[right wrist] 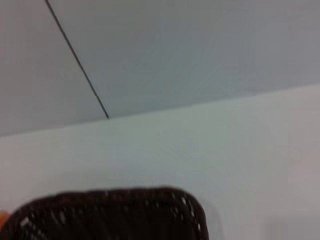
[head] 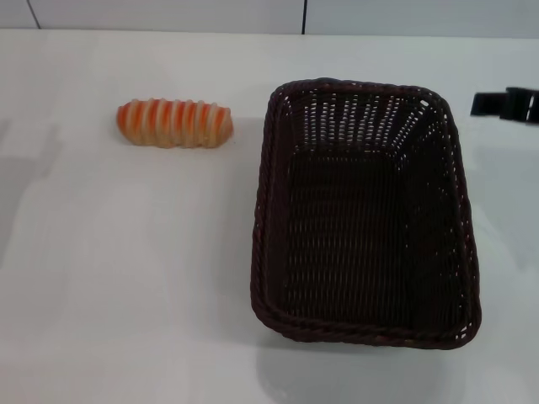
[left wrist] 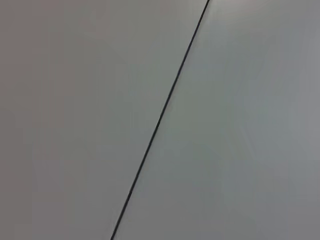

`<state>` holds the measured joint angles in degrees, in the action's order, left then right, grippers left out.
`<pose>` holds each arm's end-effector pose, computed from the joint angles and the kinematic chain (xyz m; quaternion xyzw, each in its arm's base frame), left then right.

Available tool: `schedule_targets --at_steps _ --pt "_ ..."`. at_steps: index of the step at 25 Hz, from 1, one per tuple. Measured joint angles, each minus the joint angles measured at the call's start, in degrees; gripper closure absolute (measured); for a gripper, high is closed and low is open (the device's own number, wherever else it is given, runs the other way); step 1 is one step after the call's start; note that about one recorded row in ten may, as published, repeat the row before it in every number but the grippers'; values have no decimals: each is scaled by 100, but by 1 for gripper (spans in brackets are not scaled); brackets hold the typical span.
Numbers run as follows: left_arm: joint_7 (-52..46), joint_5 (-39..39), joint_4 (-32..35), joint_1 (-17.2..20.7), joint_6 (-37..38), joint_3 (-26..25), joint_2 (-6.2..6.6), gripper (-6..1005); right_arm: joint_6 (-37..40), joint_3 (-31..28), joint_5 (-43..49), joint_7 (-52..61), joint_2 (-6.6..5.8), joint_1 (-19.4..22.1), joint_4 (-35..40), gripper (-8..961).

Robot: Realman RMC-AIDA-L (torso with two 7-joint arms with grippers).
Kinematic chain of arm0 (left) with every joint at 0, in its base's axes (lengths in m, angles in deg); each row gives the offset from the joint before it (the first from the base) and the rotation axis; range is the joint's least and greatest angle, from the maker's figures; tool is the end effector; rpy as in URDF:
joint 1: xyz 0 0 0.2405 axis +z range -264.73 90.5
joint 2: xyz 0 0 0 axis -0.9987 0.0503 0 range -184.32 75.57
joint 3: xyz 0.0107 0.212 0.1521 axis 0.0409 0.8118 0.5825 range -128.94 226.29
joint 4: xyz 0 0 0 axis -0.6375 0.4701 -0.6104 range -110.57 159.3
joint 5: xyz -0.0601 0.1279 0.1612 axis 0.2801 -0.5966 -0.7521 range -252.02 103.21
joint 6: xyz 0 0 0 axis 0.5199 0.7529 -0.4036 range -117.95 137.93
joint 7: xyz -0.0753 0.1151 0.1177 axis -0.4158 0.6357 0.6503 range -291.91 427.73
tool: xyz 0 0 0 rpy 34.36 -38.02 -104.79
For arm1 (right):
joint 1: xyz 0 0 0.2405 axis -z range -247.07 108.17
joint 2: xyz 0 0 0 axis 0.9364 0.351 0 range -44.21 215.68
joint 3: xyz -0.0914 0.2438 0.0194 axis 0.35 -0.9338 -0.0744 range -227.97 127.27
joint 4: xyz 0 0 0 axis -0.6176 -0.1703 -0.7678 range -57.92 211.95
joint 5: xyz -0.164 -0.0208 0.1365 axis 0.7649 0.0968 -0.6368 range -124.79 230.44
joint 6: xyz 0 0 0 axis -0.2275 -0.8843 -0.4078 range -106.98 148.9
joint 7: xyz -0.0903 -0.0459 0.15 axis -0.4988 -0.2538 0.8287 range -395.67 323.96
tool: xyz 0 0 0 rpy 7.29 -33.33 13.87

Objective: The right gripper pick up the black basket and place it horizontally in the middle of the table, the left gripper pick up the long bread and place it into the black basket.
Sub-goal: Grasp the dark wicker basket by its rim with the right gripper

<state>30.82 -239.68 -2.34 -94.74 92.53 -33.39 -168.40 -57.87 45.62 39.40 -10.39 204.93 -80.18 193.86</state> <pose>-0.3266 0.3119 0.0877 -0.5726 -0.2273 -0.5416 0.5720 0.1700 0.3321 0.0298 -0.7057 0.5610 0.0517 0.4297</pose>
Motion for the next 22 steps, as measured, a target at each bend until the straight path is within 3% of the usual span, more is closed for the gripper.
schedule_targets --at_steps 8,22 --pt "-35 9 289 -203 35 -129 14 140 -365 -55 -474 -32 -23 -484 -899 236" --pt "-38 5 298 -267 74 -232 18 140 -263 78 -882 -214 -9 -448 -1068 237"
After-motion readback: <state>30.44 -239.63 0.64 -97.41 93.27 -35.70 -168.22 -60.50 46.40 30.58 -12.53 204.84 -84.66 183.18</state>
